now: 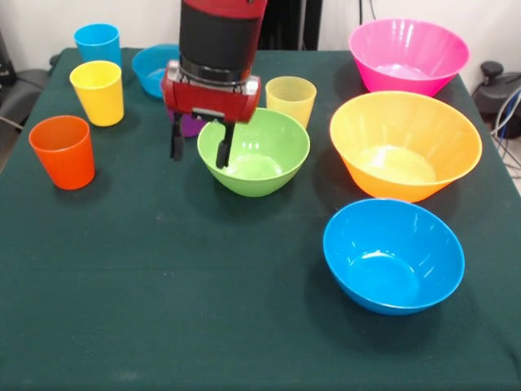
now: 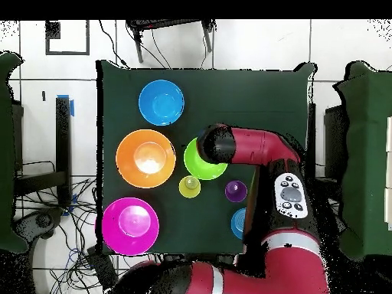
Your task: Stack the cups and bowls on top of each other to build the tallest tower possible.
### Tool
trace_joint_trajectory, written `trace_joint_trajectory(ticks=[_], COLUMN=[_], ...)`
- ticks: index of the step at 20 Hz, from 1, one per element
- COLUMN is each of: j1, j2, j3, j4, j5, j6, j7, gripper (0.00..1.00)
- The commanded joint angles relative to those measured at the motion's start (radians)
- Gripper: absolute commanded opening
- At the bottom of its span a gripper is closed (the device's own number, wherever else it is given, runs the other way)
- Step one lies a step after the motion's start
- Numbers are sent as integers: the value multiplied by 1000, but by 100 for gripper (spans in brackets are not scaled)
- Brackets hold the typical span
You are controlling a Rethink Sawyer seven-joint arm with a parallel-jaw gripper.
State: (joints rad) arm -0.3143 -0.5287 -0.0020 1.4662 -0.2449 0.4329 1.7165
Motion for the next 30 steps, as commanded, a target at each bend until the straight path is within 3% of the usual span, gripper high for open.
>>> trace_joint_trajectory(ticks=[1, 7, 17, 30], j1=[-14, -51, -28, -8], j2=[-31, -4, 43, 6], j3=[103, 134, 103, 77], j4=[47, 76, 54, 64], j5=[-4, -22, -58, -52], j6=[119, 46, -8, 40], j7=[-26, -23, 10, 15], gripper=[100, 100, 100, 100])
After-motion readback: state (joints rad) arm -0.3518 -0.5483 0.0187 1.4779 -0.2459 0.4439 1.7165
